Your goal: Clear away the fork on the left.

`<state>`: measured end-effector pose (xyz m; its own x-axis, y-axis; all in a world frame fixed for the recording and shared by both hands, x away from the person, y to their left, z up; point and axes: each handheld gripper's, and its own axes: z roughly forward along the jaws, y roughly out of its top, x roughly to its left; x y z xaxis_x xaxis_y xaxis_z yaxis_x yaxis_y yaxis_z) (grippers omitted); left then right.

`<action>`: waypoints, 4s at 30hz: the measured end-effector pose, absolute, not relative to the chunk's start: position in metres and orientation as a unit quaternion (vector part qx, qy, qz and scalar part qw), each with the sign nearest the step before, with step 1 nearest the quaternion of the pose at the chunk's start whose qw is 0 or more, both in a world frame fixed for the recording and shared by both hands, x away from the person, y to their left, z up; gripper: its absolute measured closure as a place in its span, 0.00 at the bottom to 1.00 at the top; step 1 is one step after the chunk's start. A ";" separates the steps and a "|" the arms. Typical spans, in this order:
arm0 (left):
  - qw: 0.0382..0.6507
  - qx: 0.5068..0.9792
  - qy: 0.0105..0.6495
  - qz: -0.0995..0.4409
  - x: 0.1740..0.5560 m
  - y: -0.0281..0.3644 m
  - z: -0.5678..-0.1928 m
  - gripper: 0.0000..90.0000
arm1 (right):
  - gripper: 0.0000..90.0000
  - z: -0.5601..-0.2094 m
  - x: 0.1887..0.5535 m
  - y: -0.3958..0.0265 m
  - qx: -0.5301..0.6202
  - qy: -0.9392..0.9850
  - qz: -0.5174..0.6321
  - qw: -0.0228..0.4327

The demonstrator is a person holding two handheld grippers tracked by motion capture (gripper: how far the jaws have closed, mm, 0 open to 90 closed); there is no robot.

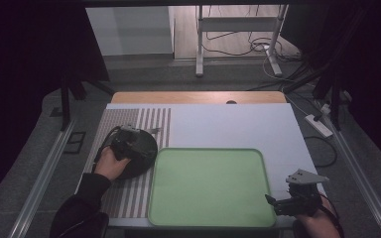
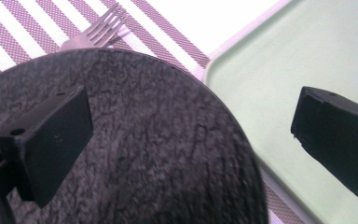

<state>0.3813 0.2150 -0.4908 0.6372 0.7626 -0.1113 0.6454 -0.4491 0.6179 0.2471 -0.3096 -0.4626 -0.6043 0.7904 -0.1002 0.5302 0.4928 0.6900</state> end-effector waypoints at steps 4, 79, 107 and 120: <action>0.327 0.843 0.418 0.086 0.391 0.214 -0.491 0.00 | 0.00 -0.463 0.247 -0.310 0.393 0.839 0.314 0.207; 0.254 0.847 0.460 0.079 0.522 0.250 -0.508 0.32 | 0.00 -0.462 0.246 -0.310 0.391 0.840 0.315 0.204; 0.214 0.857 0.462 0.081 0.520 0.290 -0.523 0.78 | 0.00 -0.462 0.246 -0.310 0.389 0.841 0.316 0.203; 0.281 0.854 0.435 0.048 0.511 0.302 -0.529 0.93 | 0.00 -0.463 0.246 -0.310 0.390 0.840 0.317 0.202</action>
